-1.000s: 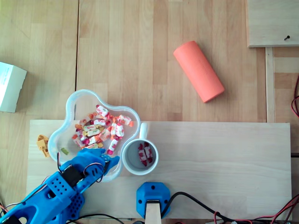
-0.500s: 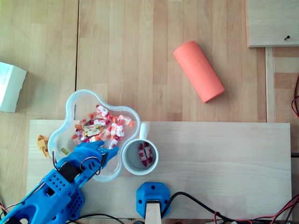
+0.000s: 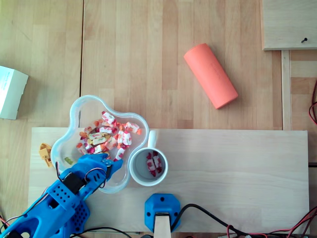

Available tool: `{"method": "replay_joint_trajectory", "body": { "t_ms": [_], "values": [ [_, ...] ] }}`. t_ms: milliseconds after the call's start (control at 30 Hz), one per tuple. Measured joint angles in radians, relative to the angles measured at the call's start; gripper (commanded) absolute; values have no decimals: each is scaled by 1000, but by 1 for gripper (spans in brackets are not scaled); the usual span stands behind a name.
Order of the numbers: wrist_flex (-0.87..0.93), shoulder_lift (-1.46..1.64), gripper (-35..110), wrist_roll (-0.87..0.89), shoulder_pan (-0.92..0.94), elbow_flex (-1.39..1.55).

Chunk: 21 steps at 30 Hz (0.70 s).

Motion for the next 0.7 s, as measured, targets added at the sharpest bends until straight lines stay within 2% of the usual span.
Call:
{"method": "replay_joint_trajectory", "body": {
  "t_ms": [300,700],
  "values": [
    [0,0,21,9,84,0],
    [0,0,21,64,84,0]
  ]
}}
